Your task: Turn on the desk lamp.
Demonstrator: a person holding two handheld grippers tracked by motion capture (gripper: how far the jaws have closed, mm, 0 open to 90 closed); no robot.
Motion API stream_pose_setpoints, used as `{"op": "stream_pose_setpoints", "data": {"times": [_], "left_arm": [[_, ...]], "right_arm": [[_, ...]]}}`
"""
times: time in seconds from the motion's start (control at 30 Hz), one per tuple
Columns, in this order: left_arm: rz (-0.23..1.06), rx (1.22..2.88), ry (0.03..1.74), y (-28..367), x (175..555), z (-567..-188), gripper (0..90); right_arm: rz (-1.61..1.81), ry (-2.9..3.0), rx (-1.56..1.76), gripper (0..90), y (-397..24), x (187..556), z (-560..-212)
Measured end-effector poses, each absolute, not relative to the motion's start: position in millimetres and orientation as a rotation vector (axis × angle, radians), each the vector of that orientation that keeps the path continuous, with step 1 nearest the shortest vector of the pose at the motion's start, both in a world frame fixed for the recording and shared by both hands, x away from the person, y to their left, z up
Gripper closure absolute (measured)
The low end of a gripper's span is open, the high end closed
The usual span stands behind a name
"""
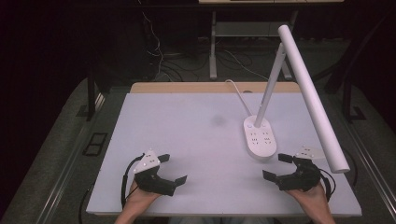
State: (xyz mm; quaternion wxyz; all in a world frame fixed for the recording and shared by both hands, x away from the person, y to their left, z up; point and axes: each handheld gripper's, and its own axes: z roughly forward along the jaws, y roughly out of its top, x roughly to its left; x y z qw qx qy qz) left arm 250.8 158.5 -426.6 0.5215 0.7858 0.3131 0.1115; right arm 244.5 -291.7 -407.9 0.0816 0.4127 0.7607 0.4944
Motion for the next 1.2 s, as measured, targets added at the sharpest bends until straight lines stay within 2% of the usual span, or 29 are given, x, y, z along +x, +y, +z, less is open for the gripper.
{"op": "stream_pose_setpoints", "data": {"times": [1.2], "left_arm": [[0.255,1.918,0.737,155.7,249.4,-428.0,0.0]], "right_arm": [[1.431,2.34,1.266,0.6,-293.8,243.7,-407.9]]}}
